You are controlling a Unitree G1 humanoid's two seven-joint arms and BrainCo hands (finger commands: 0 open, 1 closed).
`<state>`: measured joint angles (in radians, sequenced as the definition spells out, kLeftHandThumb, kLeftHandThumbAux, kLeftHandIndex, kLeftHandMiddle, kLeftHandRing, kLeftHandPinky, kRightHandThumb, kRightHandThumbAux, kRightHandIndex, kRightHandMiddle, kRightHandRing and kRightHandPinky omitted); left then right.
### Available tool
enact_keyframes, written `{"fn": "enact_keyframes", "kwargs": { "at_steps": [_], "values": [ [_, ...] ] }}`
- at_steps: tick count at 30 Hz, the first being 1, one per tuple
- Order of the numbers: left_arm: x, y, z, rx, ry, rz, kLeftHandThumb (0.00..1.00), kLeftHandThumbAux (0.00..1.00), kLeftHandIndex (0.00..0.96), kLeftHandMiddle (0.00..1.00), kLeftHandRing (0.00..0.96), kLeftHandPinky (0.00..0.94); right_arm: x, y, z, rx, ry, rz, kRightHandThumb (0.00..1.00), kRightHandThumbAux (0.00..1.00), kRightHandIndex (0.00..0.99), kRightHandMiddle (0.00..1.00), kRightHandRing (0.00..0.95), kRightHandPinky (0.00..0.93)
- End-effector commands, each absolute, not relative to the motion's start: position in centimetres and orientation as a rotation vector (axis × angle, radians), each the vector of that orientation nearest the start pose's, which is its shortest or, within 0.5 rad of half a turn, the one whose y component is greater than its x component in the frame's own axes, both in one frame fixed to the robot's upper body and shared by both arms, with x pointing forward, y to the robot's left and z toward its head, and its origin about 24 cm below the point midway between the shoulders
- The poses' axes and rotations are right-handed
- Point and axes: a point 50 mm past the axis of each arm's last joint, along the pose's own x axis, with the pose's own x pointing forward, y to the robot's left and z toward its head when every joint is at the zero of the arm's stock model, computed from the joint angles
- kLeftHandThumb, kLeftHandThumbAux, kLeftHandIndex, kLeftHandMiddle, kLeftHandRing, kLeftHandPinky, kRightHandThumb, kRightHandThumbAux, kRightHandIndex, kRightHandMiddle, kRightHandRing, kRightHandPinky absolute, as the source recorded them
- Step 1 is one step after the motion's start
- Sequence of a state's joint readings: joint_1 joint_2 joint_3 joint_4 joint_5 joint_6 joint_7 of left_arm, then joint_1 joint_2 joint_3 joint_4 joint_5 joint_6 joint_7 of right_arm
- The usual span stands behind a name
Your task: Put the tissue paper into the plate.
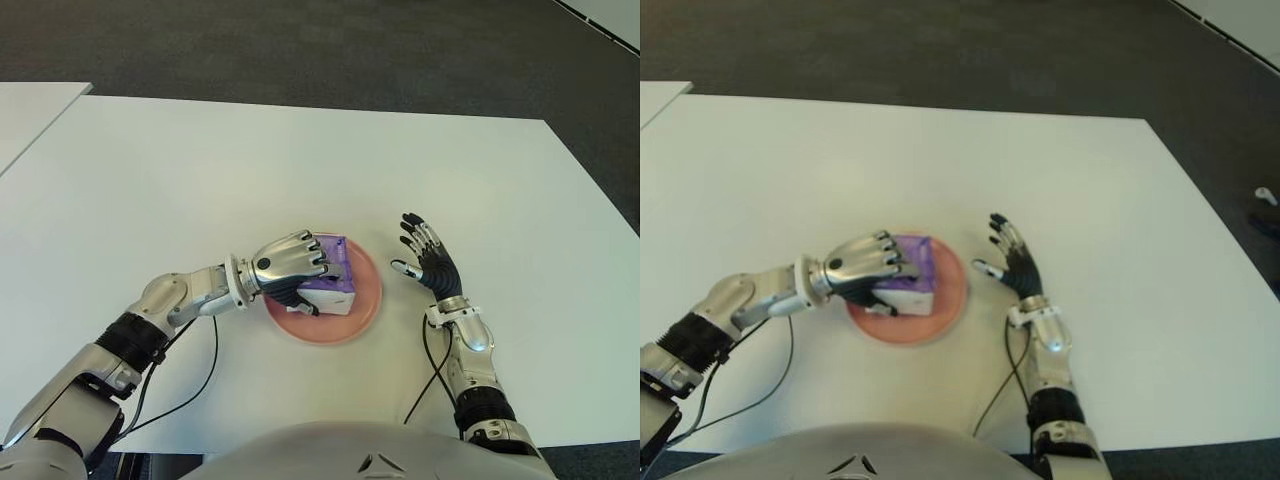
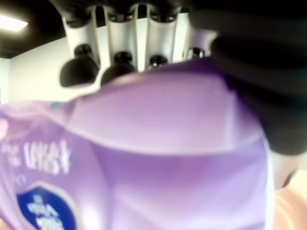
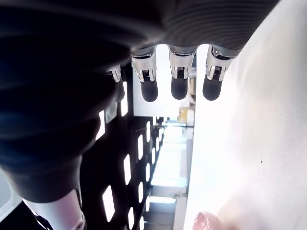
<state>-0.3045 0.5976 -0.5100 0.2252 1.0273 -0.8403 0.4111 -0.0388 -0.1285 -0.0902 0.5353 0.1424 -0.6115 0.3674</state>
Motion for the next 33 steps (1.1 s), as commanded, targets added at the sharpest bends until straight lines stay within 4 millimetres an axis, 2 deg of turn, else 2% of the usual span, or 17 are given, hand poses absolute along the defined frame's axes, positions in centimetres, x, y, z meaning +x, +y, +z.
{"fn": "enact_keyframes", "kwargs": {
  "at_steps": [1,20,24,26,27,28,31,33],
  "values": [
    [23.30,11.23,5.17,1.194,-1.003,-0.831,0.705,0.703,0.443,0.815,0.808,0.786,20.71,-18.31,-4.45,0.015,0.045,0.204,0.000,0.793,0.000,0.000,0.000,0.000],
    [23.42,11.13,4.94,0.898,-0.940,-0.800,0.703,0.702,0.438,0.719,0.707,0.668,20.82,-18.18,-4.57,0.054,0.049,0.203,0.000,0.808,0.000,0.000,0.000,0.000],
    [23.67,11.27,4.94,0.901,-0.886,-0.826,0.691,0.705,0.433,0.684,0.662,0.604,20.79,-18.21,-4.59,0.057,0.050,0.200,0.000,0.803,0.000,0.000,0.000,0.000],
    [23.76,11.39,4.86,0.919,-0.848,-0.851,0.686,0.708,0.428,0.636,0.608,0.541,20.79,-18.24,-4.60,0.055,0.052,0.200,0.000,0.801,0.000,0.000,0.000,0.000],
    [23.80,11.46,4.81,0.929,-0.828,-0.864,0.493,0.648,0.351,0.502,0.466,0.409,20.79,-18.26,-4.60,0.054,0.052,0.200,0.000,0.800,0.000,0.000,0.000,0.000],
    [23.83,11.54,4.77,0.948,-0.805,-0.885,0.365,0.611,0.301,0.416,0.374,0.323,20.79,-18.27,-4.61,0.054,0.054,0.201,0.000,0.799,0.000,0.000,0.000,0.000],
    [23.83,11.76,4.86,0.996,-0.759,-0.945,0.182,0.529,0.146,0.192,0.145,0.117,20.79,-18.30,-4.66,0.059,0.059,0.199,0.000,0.799,0.000,0.000,0.000,0.000],
    [23.72,11.90,5.14,1.028,-0.738,-0.986,0.133,0.499,0.095,0.117,0.074,0.060,20.79,-18.29,-4.66,0.064,0.060,0.197,0.000,0.800,0.000,0.000,0.000,0.000]
  ]
}}
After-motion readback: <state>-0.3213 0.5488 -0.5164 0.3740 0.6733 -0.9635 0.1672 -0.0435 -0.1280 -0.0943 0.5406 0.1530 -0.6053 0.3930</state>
